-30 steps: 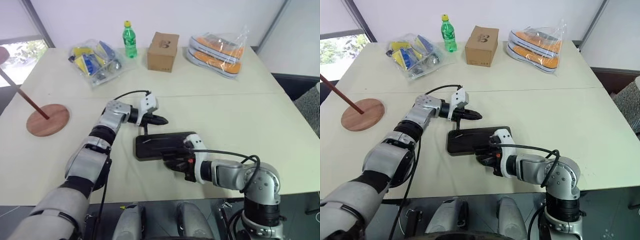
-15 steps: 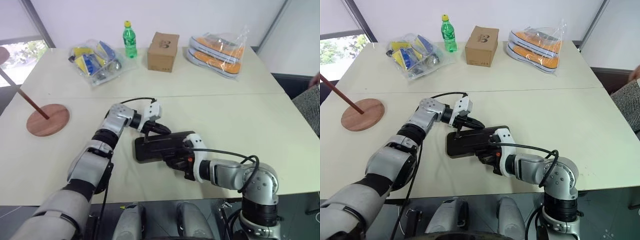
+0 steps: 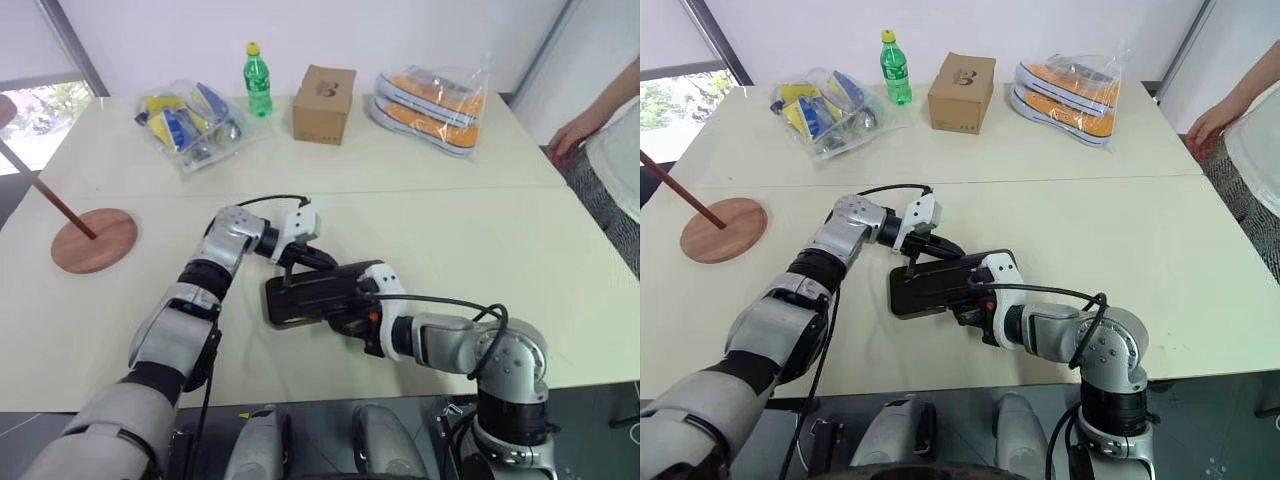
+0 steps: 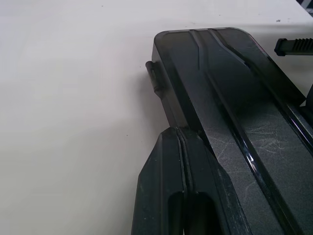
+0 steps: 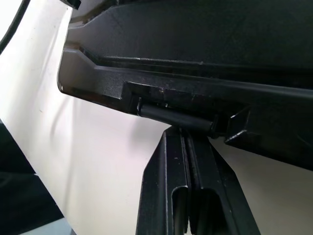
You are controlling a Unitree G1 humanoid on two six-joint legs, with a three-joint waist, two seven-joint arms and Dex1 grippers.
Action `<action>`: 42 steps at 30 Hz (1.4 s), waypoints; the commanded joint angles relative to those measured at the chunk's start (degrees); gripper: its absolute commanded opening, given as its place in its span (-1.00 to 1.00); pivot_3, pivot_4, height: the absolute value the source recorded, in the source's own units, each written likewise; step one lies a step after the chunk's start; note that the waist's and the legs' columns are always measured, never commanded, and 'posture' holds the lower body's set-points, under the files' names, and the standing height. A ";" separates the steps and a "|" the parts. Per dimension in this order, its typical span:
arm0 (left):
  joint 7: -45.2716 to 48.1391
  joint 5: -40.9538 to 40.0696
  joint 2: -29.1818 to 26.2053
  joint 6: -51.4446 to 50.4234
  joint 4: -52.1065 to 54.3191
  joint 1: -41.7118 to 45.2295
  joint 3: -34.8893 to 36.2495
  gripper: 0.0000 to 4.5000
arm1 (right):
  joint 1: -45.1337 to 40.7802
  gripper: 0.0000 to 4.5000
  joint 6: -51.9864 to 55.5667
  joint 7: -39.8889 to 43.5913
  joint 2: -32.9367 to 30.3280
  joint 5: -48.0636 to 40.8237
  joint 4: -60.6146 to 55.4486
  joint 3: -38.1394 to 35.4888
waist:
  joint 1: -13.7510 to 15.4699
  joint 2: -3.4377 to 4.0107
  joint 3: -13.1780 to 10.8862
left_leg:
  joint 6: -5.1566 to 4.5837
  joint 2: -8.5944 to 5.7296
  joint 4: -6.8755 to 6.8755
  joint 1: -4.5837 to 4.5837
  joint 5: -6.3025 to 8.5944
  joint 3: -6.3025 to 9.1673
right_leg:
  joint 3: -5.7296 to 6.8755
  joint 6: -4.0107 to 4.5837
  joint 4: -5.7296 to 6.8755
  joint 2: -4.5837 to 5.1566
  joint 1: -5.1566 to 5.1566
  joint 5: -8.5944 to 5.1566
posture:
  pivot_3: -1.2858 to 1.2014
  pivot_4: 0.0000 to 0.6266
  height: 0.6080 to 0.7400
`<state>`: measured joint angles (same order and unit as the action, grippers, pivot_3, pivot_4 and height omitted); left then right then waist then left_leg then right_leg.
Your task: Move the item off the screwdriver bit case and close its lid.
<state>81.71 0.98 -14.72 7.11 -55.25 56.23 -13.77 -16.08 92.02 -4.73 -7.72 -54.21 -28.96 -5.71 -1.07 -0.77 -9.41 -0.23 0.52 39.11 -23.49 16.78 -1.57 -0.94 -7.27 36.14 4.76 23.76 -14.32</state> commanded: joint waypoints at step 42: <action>-23.69 -26.47 -25.41 -40.17 64.83 -28.90 23.02 -1.00 | -7.72 -0.98 -19.01 34.70 -48.08 -4.68 -8.27 -8.52 | -0.14 -0.25 -0.26 | 0.01 0.36 -0.08 -0.24 0.00 -0.24 | -0.26 0.16 -0.06 -0.05 0.46 0.09 | 0.03 -0.52 1.00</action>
